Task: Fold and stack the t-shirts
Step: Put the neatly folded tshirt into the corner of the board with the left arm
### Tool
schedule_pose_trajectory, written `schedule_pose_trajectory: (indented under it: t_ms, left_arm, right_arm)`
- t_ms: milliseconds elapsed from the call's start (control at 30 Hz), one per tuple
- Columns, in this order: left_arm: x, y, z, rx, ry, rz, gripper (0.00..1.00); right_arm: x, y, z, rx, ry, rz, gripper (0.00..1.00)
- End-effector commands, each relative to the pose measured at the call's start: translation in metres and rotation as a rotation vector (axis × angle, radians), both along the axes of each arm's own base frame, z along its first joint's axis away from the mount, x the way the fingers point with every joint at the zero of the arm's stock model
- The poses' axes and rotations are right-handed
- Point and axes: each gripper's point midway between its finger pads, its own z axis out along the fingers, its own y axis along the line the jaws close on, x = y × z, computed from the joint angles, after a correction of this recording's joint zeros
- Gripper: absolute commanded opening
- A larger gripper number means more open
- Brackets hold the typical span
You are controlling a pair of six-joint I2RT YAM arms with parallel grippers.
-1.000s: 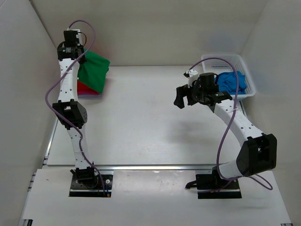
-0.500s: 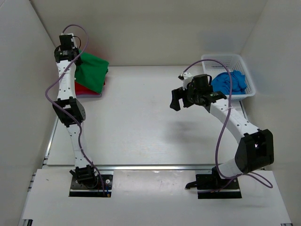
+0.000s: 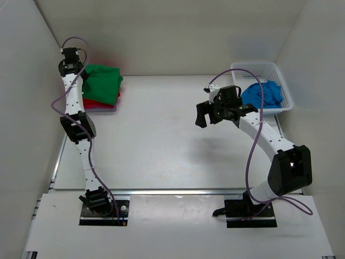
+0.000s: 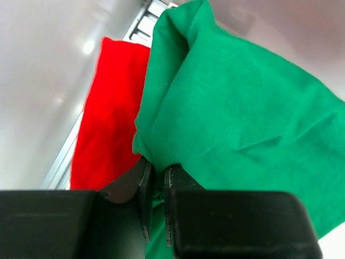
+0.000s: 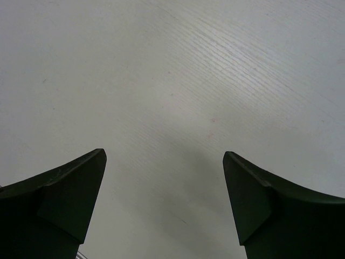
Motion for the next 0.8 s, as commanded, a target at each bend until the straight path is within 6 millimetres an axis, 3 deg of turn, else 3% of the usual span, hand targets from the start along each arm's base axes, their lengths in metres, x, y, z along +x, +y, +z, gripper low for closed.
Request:
schedule_pose_trajectory:
  t_ms: [0,233,267,300,333,367,433,500,600,700,767]
  left_arm:
    - [0.0,0.027,0.039,-0.007,-0.117,0.069,0.02]
    - [-0.001,0.039,0.01,-0.041,-0.084,0.126,0.1]
    - [0.0,0.033,0.002,-0.05,-0.069,0.122,0.12]
    - [0.002,0.03,0.002,-0.058,-0.071,0.107,0.22]
    - [0.001,0.033,-0.001,-0.056,-0.065,0.106,0.41]
    - [0.002,0.029,-0.009,-0.058,-0.045,0.095,0.5]
    - [-0.001,0.03,-0.01,-0.051,-0.037,0.104,0.67]
    - [-0.002,0.028,0.002,-0.058,-0.054,0.101,0.72]
    - [-0.009,0.032,0.05,-0.058,-0.138,0.102,0.77]
    - [-0.026,0.033,0.094,-0.059,-0.191,0.102,0.78]
    - [-0.038,0.028,0.106,-0.067,-0.184,0.077,0.79]
  right_arm:
    - [0.008,0.002,0.009,-0.005,-0.022,-0.01,0.87]
    - [0.011,0.002,0.009,-0.017,-0.03,-0.02,0.88]
    - [0.012,0.0,0.007,-0.023,-0.019,-0.027,0.88]
    - [0.008,0.001,0.006,-0.024,-0.012,-0.025,0.88]
    - [0.012,0.0,0.01,-0.025,-0.028,-0.027,0.88]
    - [0.012,-0.002,0.01,-0.022,-0.028,-0.04,0.96]
    - [0.013,-0.005,0.016,-0.002,-0.03,-0.045,0.99]
    - [0.013,-0.008,0.019,0.02,-0.034,-0.063,0.99]
    - [0.012,-0.014,0.03,0.059,-0.034,-0.1,0.99]
    - [0.008,-0.029,0.022,0.01,0.013,-0.128,0.99]
    - [0.004,-0.036,0.022,-0.042,-0.018,-0.129,0.99]
